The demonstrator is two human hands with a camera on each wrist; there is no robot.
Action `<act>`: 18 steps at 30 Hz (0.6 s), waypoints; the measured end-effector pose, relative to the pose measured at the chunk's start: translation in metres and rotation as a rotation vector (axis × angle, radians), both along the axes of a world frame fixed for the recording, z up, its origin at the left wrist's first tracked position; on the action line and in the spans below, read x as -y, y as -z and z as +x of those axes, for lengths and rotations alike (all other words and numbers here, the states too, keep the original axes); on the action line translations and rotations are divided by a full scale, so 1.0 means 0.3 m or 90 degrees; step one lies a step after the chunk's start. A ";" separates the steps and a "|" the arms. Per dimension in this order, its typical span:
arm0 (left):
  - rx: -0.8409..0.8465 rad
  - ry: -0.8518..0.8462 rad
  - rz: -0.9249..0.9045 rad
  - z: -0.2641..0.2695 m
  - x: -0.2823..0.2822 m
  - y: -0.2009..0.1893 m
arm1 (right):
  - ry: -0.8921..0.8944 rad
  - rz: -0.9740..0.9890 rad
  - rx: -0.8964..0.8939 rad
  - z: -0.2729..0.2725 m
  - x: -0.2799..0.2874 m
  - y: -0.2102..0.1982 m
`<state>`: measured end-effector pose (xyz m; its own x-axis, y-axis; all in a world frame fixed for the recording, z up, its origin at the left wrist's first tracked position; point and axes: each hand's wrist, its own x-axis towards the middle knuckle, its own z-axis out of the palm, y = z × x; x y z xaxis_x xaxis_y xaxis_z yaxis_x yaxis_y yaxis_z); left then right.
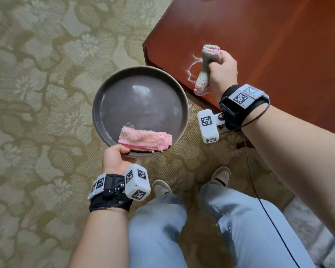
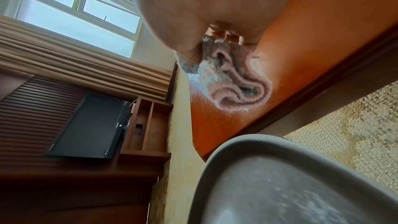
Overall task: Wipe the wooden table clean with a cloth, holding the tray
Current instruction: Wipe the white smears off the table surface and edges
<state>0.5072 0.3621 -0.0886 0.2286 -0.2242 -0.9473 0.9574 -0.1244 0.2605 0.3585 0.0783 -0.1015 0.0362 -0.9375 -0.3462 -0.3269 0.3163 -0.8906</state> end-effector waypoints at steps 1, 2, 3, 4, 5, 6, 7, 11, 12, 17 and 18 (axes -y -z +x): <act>-0.002 0.002 0.018 -0.017 -0.018 0.021 | -0.004 -0.001 0.006 -0.004 -0.001 0.012; 0.000 0.004 0.034 -0.034 -0.032 0.044 | -0.013 -0.001 0.012 -0.006 0.002 0.023; 0.000 0.009 0.046 -0.049 -0.043 0.070 | -0.024 -0.002 0.020 -0.008 0.007 0.030; 0.000 0.023 0.058 -0.066 -0.048 0.091 | -0.033 -0.005 0.026 -0.017 0.013 0.042; -0.006 0.036 0.066 -0.083 -0.054 0.107 | -0.043 -0.008 0.033 -0.019 0.015 0.046; -0.010 0.046 0.077 -0.095 -0.055 0.124 | -0.048 -0.010 0.035 -0.018 0.021 0.049; -0.014 0.052 0.080 -0.106 -0.049 0.139 | -0.054 -0.016 0.038 -0.015 0.026 0.051; 0.001 0.053 0.088 -0.125 -0.006 0.237 | -0.086 -0.039 0.034 0.009 0.051 0.049; 0.011 0.061 0.094 -0.121 0.009 0.264 | -0.090 -0.049 0.037 0.016 0.062 0.054; 0.021 0.104 0.058 -0.113 0.097 0.333 | -0.079 -0.095 0.021 0.007 0.118 0.062; 0.022 0.097 0.050 -0.111 0.116 0.341 | -0.077 -0.099 0.014 0.004 0.133 0.052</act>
<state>0.4738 0.3273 -0.1908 0.2303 -0.1837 -0.9556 0.9168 -0.2881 0.2764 0.3597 0.0384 -0.1172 0.1584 -0.9679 -0.1951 -0.3348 0.1333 -0.9328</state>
